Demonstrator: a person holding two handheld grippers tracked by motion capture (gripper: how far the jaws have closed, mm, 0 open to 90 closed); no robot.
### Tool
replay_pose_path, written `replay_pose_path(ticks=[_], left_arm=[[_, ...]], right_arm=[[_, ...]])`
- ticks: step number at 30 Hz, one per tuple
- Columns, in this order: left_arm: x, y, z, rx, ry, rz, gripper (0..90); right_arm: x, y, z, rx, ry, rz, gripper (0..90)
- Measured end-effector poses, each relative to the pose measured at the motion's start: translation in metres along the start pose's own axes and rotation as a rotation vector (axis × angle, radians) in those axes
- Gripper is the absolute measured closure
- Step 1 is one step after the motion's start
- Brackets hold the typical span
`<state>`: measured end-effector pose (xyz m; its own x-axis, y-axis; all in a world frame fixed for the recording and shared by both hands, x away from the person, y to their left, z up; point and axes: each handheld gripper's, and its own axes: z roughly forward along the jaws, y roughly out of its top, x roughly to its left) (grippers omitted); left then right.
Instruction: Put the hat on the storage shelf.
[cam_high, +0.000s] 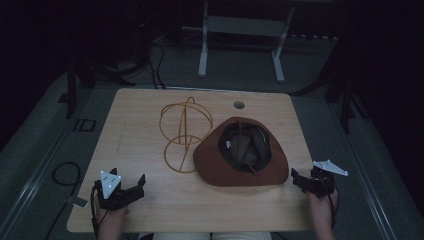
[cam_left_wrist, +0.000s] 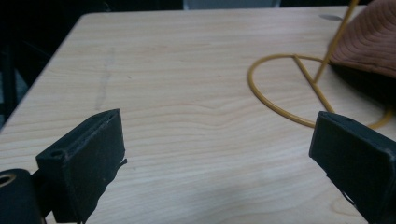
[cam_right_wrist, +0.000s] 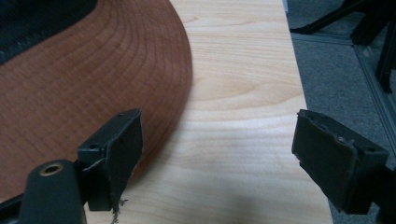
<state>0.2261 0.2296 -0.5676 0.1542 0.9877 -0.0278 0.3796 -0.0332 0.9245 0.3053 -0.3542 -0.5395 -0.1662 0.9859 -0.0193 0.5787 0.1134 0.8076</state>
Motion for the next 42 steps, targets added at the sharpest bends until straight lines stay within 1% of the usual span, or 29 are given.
replay_pose_path(ticks=[2, 3, 4, 5, 7, 10, 11, 12, 15, 16, 17, 19, 22, 23, 24, 25, 27, 28, 29, 31, 32, 34, 35, 37, 38, 39, 40, 41, 42], left_arm=[[-0.001, 0.001, 0.001, 0.014, -0.029, -0.009, 4.6], [-0.002, 0.001, 0.001, 0.026, -0.028, -0.010, 4.6], [-0.003, 0.001, 0.001, 0.034, -0.037, -0.014, 4.6], [-0.003, 0.002, 0.001, 0.039, -0.057, -0.023, 4.6], [-0.004, 0.002, 0.001, 0.050, -0.071, -0.025, 4.6], [-0.007, 0.002, 0.002, 0.070, -0.073, -0.013, 4.6], [-0.008, 0.002, 0.003, 0.075, -0.082, -0.013, 4.6], [-0.009, 0.002, 0.003, 0.084, -0.090, -0.011, 4.6], [-0.012, 0.001, 0.004, 0.094, -0.111, 0.017, 4.6], [-0.014, 0.001, 0.004, 0.098, -0.112, 0.030, 4.6], [-0.015, 0.001, 0.004, 0.101, -0.107, 0.041, 4.6], [-0.017, 0.001, 0.004, 0.102, -0.113, 0.061, 4.6], [-0.019, 0.001, 0.004, 0.105, -0.122, 0.075, 4.6], [-0.020, 0.001, 0.004, 0.109, -0.120, 0.082, 4.6], [-0.020, 0.001, 0.004, 0.112, -0.128, 0.082, 4.7], [-0.020, 0.000, 0.005, 0.125, -0.130, 0.091, 5.1], [-0.020, 0.000, 0.005, 0.119, -0.137, 0.090, 5.1], [-0.020, 0.000, 0.005, 0.119, -0.140, 0.091, 5.1], [-0.020, 0.000, 0.005, 0.118, -0.137, 0.092, 5.1], [-0.020, 0.001, 0.004, 0.112, -0.143, 0.089, 5.1], [-0.020, 0.001, 0.004, 0.115, -0.138, 0.091, 5.1], [-0.020, 0.000, 0.005, 0.117, -0.149, 0.089, 5.1], [-0.021, 0.000, 0.005, 0.121, -0.143, 0.093, 5.1], [-0.021, 0.000, 0.005, 0.127, -0.146, 0.095, 5.1], [-0.021, 0.000, 0.005, 0.128, -0.143, 0.096, 5.1], [-0.021, 0.000, 0.005, 0.128, -0.151, 0.096, 5.1], [-0.021, 0.000, 0.006, 0.129, -0.153, 0.096, 5.1], [-0.021, 0.000, 0.006, 0.129, -0.149, 0.097, 5.1], [-0.020, 0.000, 0.006, 0.129, -0.158, 0.096, 5.1]], right_arm=[[0.001, 0.004, 0.002, 0.007, 0.016, -0.007, 15.3], [0.004, 0.008, 0.003, 0.008, 0.011, -0.010, 15.3], [0.004, 0.008, 0.003, 0.008, 0.011, -0.010, 15.3], [0.005, 0.011, 0.004, 0.013, 0.016, -0.016, 15.3], [0.009, 0.016, 0.005, 0.012, 0.017, -0.032, 15.4], [0.013, 0.023, 0.006, 0.006, 0.016, -0.053, 15.5], [0.015, 0.029, 0.006, -0.001, 0.028, -0.062, 15.4], [0.015, 0.029, 0.006, -0.001, 0.028, -0.062, 15.4], [0.018, 0.036, 0.006, -0.016, 0.057, -0.064, 14.5], [0.022, 0.041, 0.008, -0.012, 0.090, -0.076, 13.7], [0.022, 0.041, 0.008, -0.012, 0.090, -0.076, 13.7], [0.026, 0.046, 0.009, 0.001, 0.117, -0.084, 13.7], [0.031, 0.056, 0.010, 0.003, 0.143, -0.095, 13.1], [0.033, 0.059, 0.011, 0.002, 0.145, -0.098, 12.9], [0.038, 0.068, 0.013, 0.005, 0.136, -0.108, 12.4], [0.039, 0.071, 0.014, 0.004, 0.134, -0.109, 12.4], [0.041, 0.074, 0.014, 0.003, 0.135, -0.111, 12.2], [0.043, 0.078, 0.015, -0.002, 0.134, -0.116, 15.3], [0.045, 0.082, 0.016, 0.029, 0.156, -0.102, 16.6], [0.050, 0.088, 0.020, 0.039, 0.192, -0.099, 16.5], [0.054, 0.095, 0.024, 0.041, 0.192, -0.113, 15.7], [0.056, 0.098, 0.025, 0.037, 0.199, -0.112, 15.7], [0.057, 0.101, 0.027, 0.039, 0.212, -0.108, 14.8], [0.062, 0.109, 0.033, 0.042, 0.224, -0.106, 14.3], [0.063, 0.112, 0.035, 0.041, 0.242, -0.105, 13.2], [0.064, 0.114, 0.036, 0.037, 0.259, -0.105, 13.9], [0.068, 0.120, 0.041, 0.041, 0.273, -0.108, 14.1], [0.068, 0.120, 0.041, 0.041, 0.273, -0.108, 14.1], [0.070, 0.123, 0.043, 0.038, 0.269, -0.112, 14.5]])
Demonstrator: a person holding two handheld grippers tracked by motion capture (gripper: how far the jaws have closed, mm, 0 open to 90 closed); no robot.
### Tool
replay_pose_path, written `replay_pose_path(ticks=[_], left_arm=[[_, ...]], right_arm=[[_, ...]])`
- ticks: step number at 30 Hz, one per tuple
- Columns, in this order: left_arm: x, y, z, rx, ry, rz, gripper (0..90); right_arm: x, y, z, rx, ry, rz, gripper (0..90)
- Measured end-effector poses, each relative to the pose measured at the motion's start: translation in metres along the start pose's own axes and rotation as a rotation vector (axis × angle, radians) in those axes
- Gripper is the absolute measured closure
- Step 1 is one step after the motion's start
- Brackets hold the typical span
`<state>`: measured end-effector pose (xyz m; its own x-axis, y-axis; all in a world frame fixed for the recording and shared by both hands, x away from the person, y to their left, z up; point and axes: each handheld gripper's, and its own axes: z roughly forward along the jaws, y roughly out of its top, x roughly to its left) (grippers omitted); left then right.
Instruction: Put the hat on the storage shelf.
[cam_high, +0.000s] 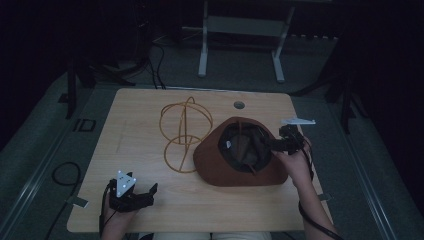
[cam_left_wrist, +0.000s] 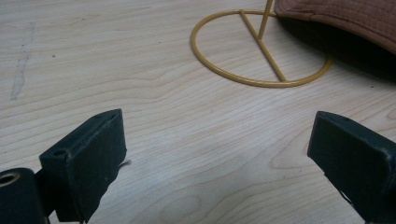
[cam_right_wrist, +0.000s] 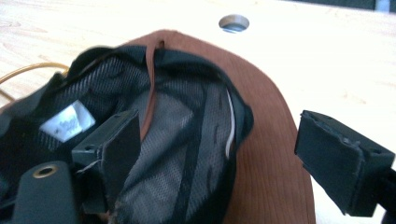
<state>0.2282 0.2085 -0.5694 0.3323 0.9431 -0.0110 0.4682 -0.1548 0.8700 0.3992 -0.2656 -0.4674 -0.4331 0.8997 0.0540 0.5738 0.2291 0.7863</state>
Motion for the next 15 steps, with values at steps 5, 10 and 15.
replay_pose_path(ticks=[5, 10, 15], left_arm=[[0.000, 0.000, 0.000, 0.000, -0.003, -0.002, 5.1], [0.001, -0.001, 0.000, 0.006, -0.013, 0.000, 5.1], [-0.001, -0.001, 0.002, 0.015, -0.024, 0.007, 5.1]], right_arm=[[0.002, 0.012, 0.017, 0.017, 0.004, -0.027, 21.7], [0.002, 0.016, 0.040, 0.069, -0.063, -0.076, 24.2], [-0.009, 0.015, 0.066, 0.153, -0.078, -0.066, 26.4]])
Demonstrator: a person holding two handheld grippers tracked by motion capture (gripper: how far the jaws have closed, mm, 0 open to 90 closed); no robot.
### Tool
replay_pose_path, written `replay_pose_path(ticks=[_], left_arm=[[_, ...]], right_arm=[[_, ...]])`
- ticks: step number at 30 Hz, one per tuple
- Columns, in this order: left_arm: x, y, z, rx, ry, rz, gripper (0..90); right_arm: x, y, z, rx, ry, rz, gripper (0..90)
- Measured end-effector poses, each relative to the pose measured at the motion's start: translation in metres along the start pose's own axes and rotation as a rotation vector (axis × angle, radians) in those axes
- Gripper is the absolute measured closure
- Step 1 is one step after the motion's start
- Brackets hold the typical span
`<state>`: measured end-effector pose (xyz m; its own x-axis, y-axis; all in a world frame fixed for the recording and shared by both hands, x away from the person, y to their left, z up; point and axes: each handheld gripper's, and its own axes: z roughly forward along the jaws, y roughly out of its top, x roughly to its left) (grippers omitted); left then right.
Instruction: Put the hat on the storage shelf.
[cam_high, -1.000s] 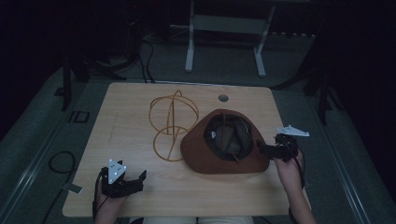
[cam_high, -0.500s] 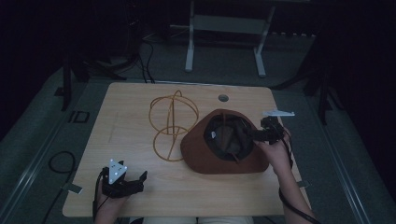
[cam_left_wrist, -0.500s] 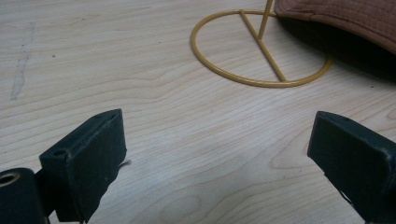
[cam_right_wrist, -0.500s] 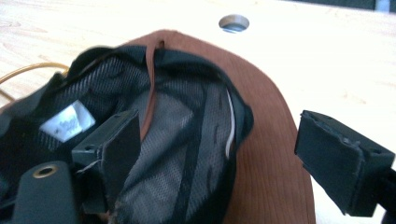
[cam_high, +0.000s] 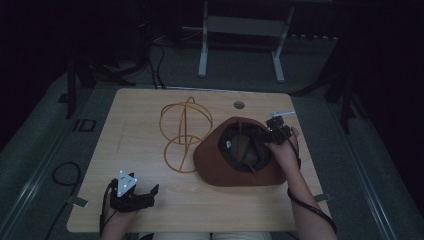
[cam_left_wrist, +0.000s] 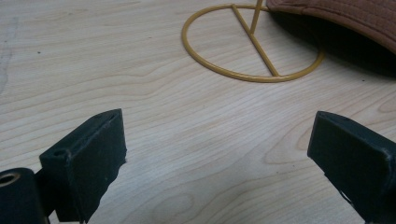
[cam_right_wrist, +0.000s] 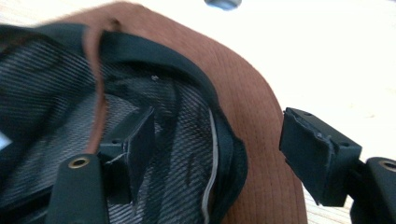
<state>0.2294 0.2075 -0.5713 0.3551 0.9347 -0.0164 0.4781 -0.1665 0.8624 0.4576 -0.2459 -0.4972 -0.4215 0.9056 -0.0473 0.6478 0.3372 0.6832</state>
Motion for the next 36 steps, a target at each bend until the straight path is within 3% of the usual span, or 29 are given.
replay_pose_path(ticks=[6, 11, 16, 18, 19, 20, 21, 23, 24, 25, 28, 31, 34, 36], left_arm=[[0.000, 0.001, -0.001, -0.004, -0.010, -0.002, 5.1], [0.001, 0.001, 0.000, 0.003, -0.020, -0.016, 5.1], [0.001, 0.001, -0.002, -0.002, -0.018, -0.020, 5.7], [0.001, 0.001, -0.002, -0.001, -0.018, -0.023, 5.7], [0.001, 0.001, -0.002, 0.000, -0.018, -0.023, 5.7], [0.001, 0.001, -0.001, 0.000, -0.019, -0.023, 5.7], [0.001, 0.001, -0.002, 0.002, -0.016, -0.019, 5.7], [0.000, 0.001, -0.002, 0.000, -0.017, -0.019, 5.7], [0.000, 0.001, -0.002, -0.002, -0.013, -0.019, 5.7], [0.000, 0.001, -0.002, -0.005, -0.016, -0.019, 5.7], [0.000, 0.002, -0.003, -0.006, -0.013, -0.018, 6.6], [-0.002, 0.002, -0.004, -0.011, -0.011, -0.014, 6.6], [-0.002, 0.002, -0.004, -0.015, -0.010, -0.017, 6.6], [-0.003, 0.002, -0.004, -0.013, -0.013, -0.015, 6.6]], right_arm=[[0.000, -0.002, 0.015, 0.051, -0.002, 0.012, 26.6], [0.009, -0.003, 0.031, 0.098, -0.074, -0.037, 27.4], [0.019, -0.007, 0.038, 0.124, -0.110, -0.106, 49.6], [0.021, -0.008, 0.039, 0.128, -0.124, -0.119, 52.3], [0.025, -0.009, 0.042, 0.161, -0.165, -0.200, 62.0], [0.025, -0.009, 0.042, 0.161, -0.165, -0.200, 62.0], [0.025, -0.010, 0.044, 0.165, -0.184, -0.204, 70.6], [0.025, -0.011, 0.044, 0.162, -0.194, -0.215, 73.3], [0.025, -0.013, 0.044, 0.158, -0.196, -0.203, 76.3], [0.022, -0.014, 0.041, 0.138, -0.201, -0.158, 82.1], [0.020, -0.015, 0.038, 0.116, -0.193, -0.118, 83.1], [0.014, -0.016, 0.026, 0.053, -0.175, -0.051, 84.0], [0.012, -0.015, 0.018, 0.031, -0.177, -0.035, 84.2], [0.008, -0.013, 0.003, -0.017, -0.141, 0.009, 84.3]])
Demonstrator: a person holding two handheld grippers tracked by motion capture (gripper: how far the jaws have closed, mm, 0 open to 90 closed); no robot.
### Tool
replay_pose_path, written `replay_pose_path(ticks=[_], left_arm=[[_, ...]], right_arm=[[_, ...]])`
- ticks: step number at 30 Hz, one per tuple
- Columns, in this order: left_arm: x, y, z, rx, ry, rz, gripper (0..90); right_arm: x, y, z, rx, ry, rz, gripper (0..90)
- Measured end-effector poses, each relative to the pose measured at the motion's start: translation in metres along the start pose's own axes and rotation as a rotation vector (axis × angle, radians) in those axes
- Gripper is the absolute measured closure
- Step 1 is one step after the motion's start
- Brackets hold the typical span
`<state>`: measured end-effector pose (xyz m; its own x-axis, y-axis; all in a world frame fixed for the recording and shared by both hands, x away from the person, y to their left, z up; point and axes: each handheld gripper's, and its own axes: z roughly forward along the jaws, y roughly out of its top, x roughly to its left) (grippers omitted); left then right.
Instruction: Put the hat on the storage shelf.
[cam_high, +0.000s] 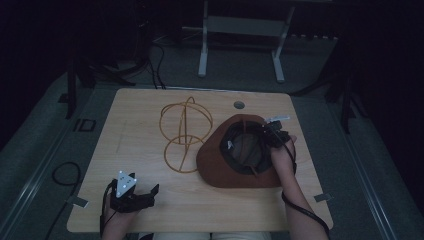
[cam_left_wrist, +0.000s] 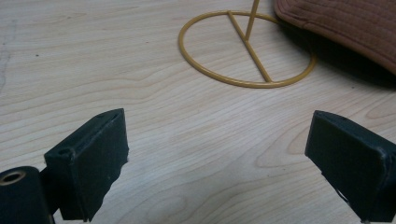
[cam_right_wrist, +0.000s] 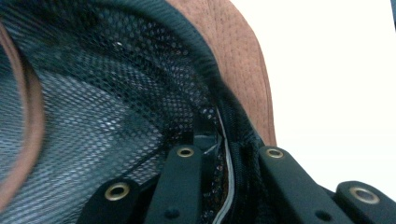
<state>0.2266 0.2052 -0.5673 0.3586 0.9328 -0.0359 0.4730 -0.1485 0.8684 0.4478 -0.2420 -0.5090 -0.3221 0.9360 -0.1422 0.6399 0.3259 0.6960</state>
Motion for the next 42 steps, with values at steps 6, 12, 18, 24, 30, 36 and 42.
replay_pose_path(ticks=[6, 12, 18, 24, 30, 36, 42], left_arm=[[-0.013, 0.004, -0.003, -0.002, 0.001, 0.073, 6.6], [-0.026, 0.013, -0.007, -0.007, -0.055, 0.093, 6.6], [-0.054, 0.032, -0.005, -0.009, -0.109, 0.162, 6.7], [-0.084, 0.053, 0.008, 0.010, -0.157, 0.222, 7.3], [-0.099, 0.069, 0.017, 0.012, -0.205, 0.235, 7.3], [-0.126, 0.098, 0.024, -0.004, -0.239, 0.299, 7.3], [-0.149, 0.115, 0.037, 0.003, -0.270, 0.347, 8.4]], right_arm=[[-0.013, 0.002, -0.027, -0.086, 0.052, 0.075, 84.5], [-0.026, 0.004, -0.061, -0.167, 0.076, 0.093, 84.4], [-0.033, 0.003, -0.079, -0.217, 0.075, 0.120, 84.4], [-0.039, -0.008, -0.087, -0.234, 0.099, 0.151, 84.4], [-0.043, -0.016, -0.090, -0.243, 0.104, 0.160, 84.3], [-0.045, -0.022, -0.096, -0.255, 0.102, 0.159, 84.3], [-0.046, -0.030, -0.104, -0.263, 0.097, 0.153, 84.3]])
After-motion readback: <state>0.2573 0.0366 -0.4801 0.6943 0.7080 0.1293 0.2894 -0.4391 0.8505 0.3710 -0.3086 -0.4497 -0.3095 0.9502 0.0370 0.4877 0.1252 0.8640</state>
